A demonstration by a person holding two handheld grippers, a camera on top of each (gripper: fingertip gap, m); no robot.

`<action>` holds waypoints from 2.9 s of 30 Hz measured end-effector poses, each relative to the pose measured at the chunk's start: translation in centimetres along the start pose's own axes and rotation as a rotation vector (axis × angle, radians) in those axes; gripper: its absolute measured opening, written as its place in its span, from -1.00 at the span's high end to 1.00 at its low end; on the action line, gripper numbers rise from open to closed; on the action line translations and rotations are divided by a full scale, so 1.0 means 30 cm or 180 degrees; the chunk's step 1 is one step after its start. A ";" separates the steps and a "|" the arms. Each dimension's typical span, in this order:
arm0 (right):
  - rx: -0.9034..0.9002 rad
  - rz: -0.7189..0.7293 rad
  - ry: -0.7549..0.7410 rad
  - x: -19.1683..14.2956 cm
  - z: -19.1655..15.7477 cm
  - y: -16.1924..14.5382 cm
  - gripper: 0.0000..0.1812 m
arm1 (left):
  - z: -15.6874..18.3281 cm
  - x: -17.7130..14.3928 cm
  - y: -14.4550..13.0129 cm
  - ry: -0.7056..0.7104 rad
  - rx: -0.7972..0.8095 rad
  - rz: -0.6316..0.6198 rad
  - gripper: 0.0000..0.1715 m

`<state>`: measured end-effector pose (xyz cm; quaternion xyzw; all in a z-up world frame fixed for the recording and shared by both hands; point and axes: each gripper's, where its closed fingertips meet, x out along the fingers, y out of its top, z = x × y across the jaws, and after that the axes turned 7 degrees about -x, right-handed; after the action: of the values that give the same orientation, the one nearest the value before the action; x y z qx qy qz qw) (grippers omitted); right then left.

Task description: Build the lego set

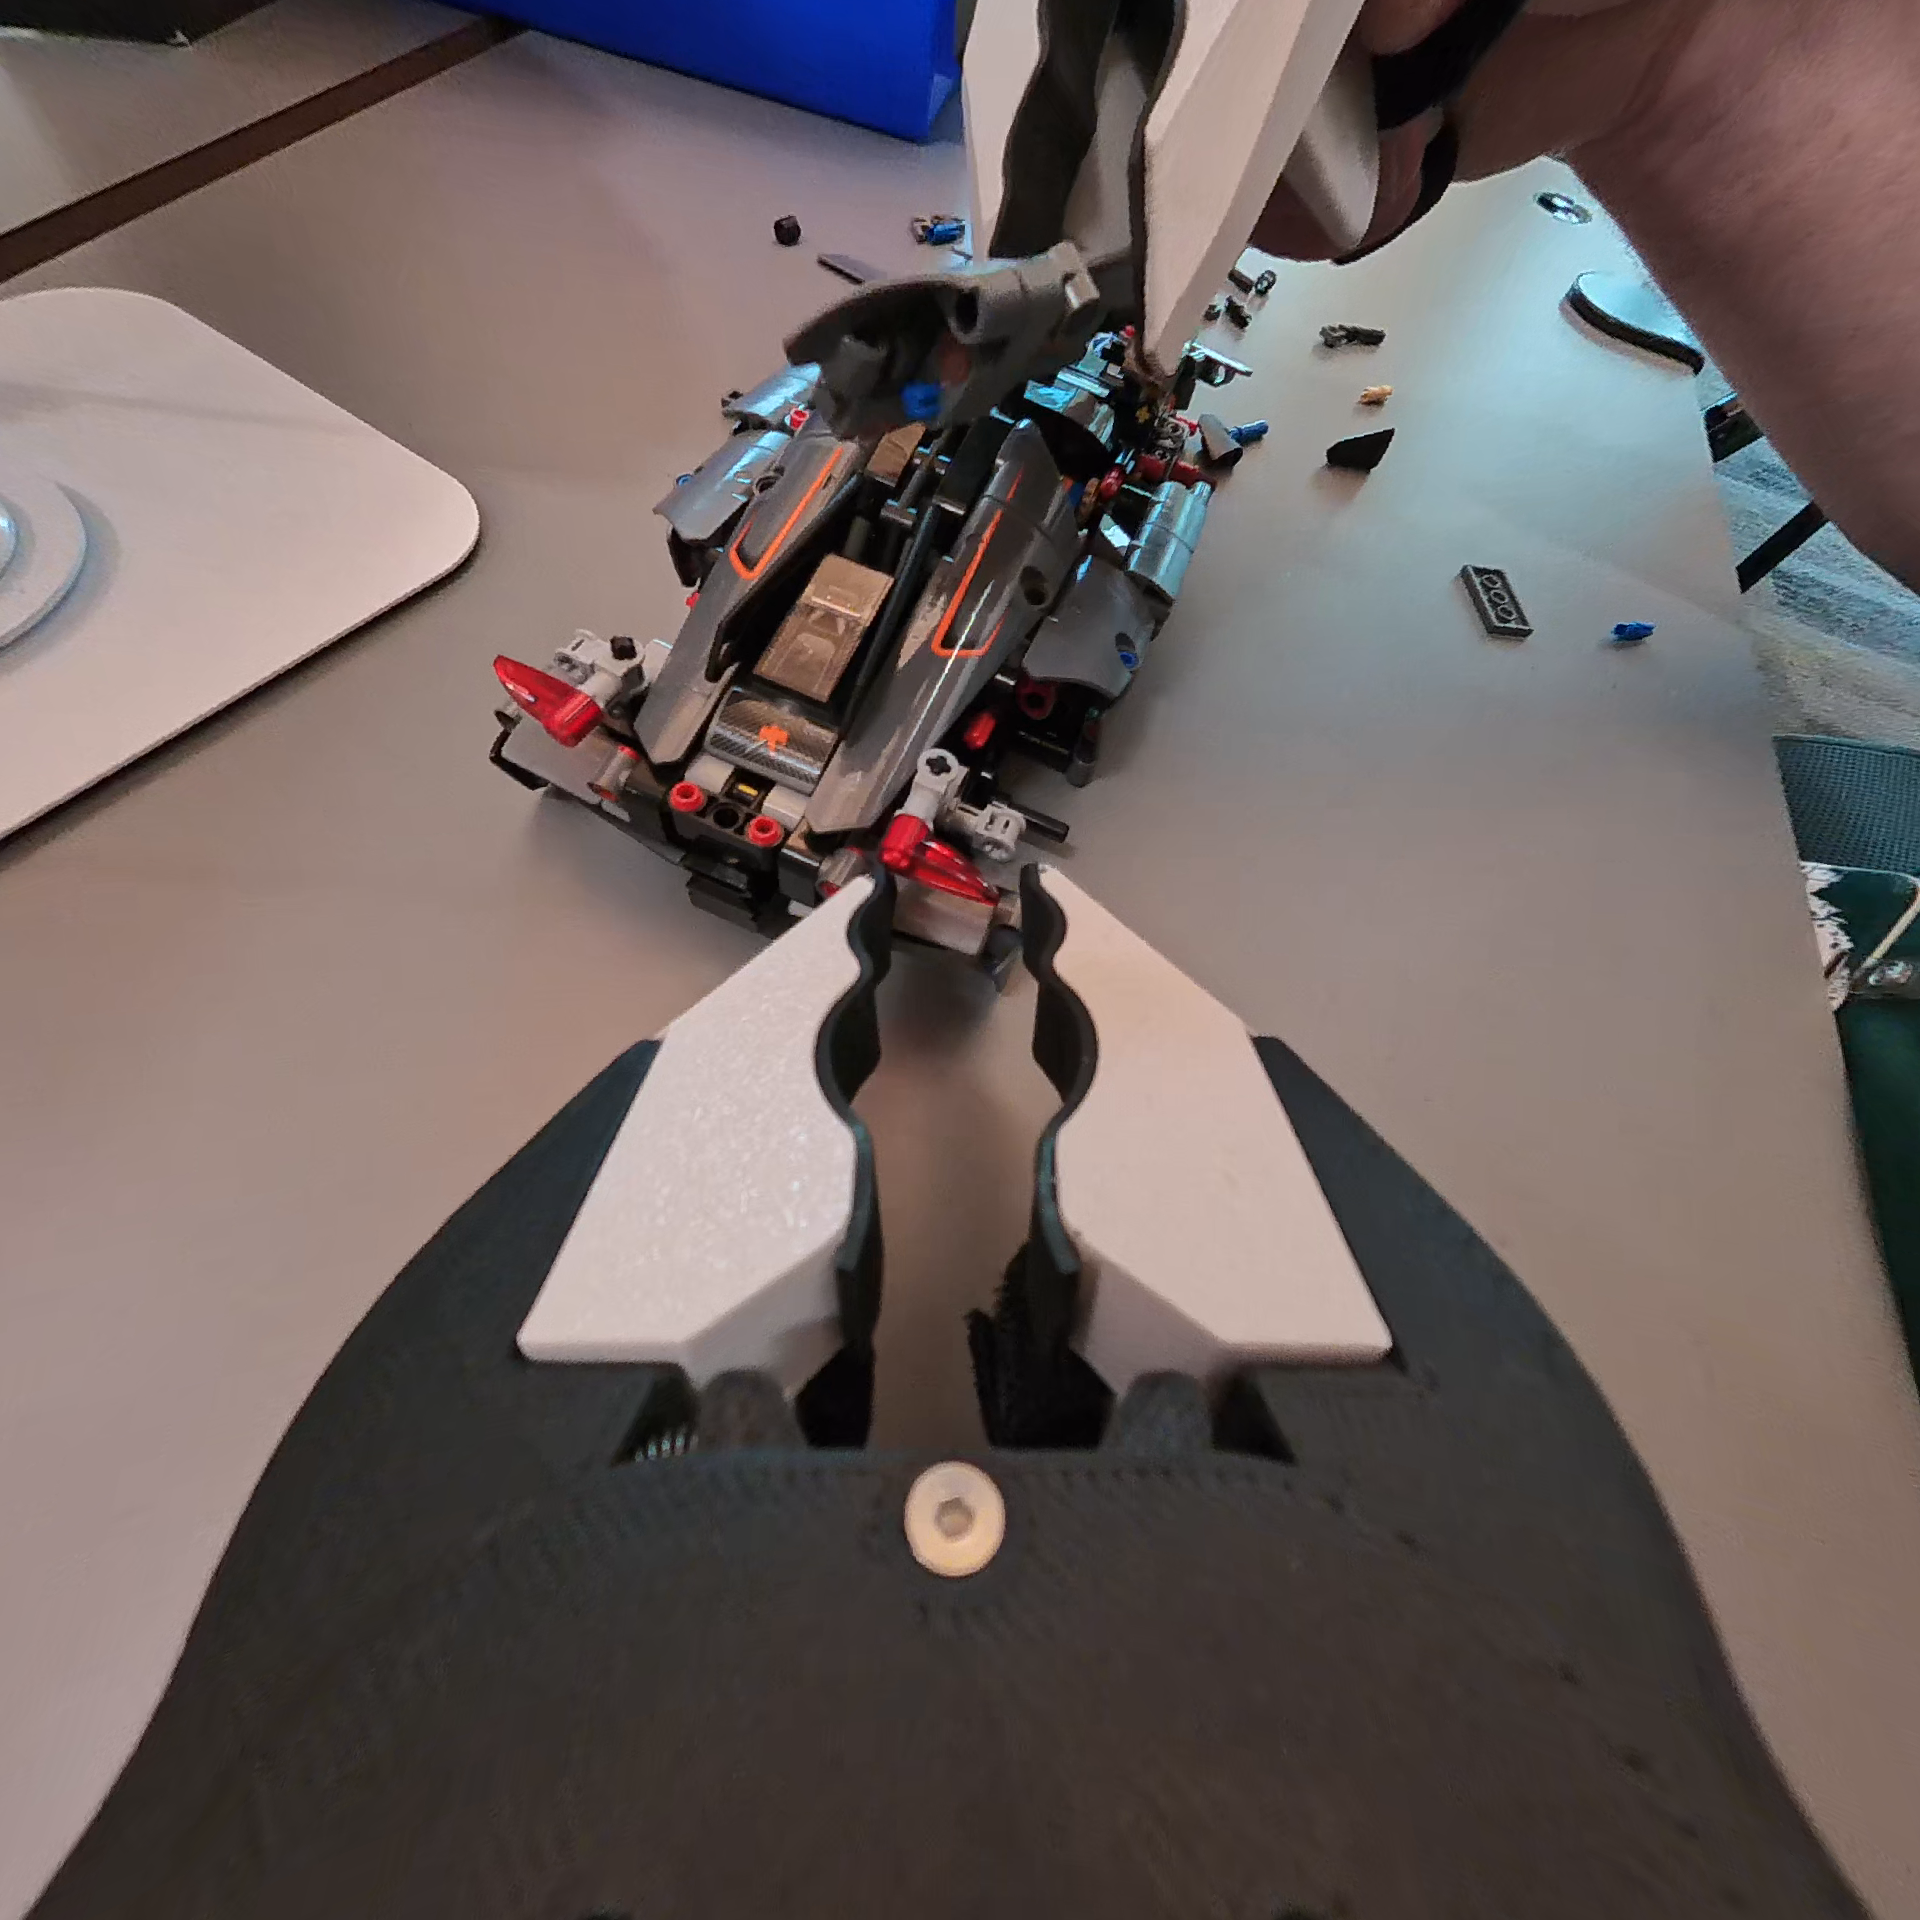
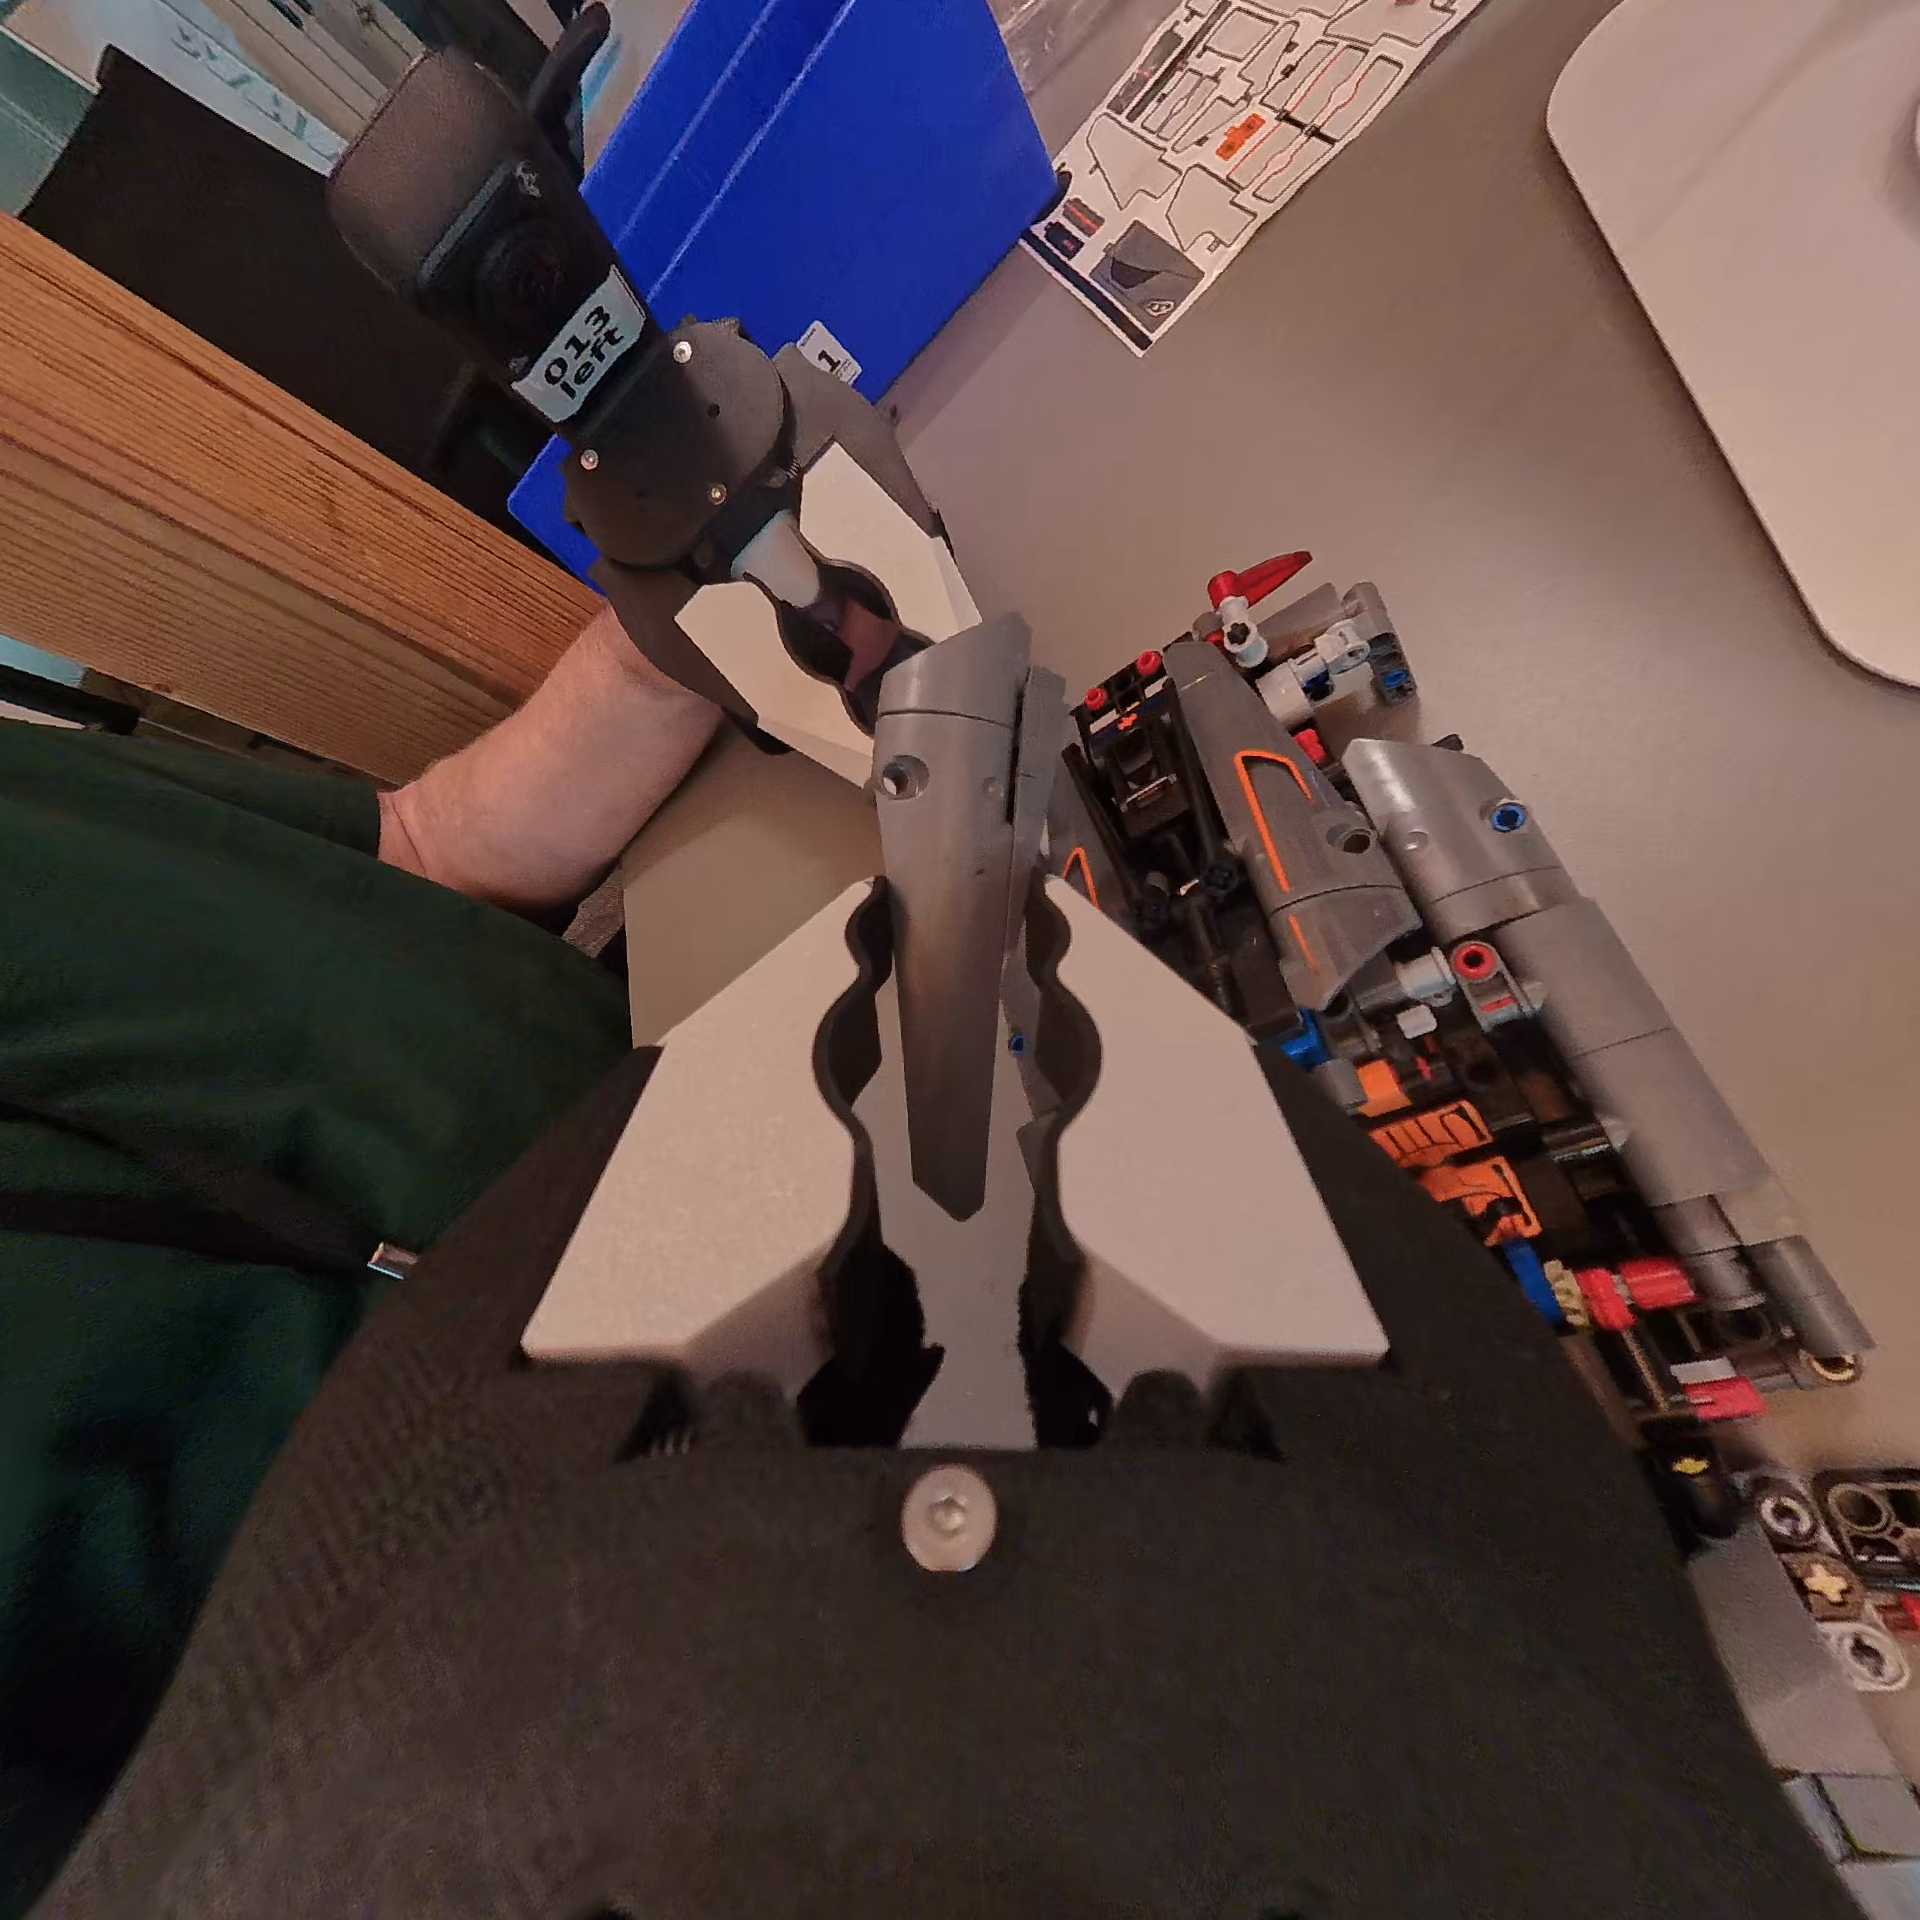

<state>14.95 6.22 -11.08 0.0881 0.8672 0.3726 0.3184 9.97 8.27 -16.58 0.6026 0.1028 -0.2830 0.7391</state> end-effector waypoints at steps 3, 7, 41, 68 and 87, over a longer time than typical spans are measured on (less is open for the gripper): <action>-0.0012 0.0021 0.0017 0.001 -0.003 0.004 0.74 | -0.001 0.001 0.002 0.0015 0.0012 0.0014 0.75; -0.0036 0.0019 0.0027 0.004 -0.011 0.000 0.74 | -0.003 0.001 0.004 0.0007 -0.0012 0.0033 0.76; -0.0031 0.0121 0.0050 -0.019 -0.006 -0.010 0.74 | -0.008 0.008 0.006 -0.0033 -0.0068 0.0043 0.77; -0.0078 0.0446 -0.0239 -0.174 0.010 0.026 0.74 | -0.007 0.009 0.007 -0.0031 -0.0062 0.0049 0.77; -0.0070 0.0408 -0.0198 -0.151 0.018 0.018 0.74 | -0.011 0.007 0.011 0.0026 -0.0010 0.0064 0.78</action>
<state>18.78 5.16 -8.77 0.1515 0.8453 0.3989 0.3216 10.39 8.57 -16.49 0.6036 0.1002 -0.2730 0.7424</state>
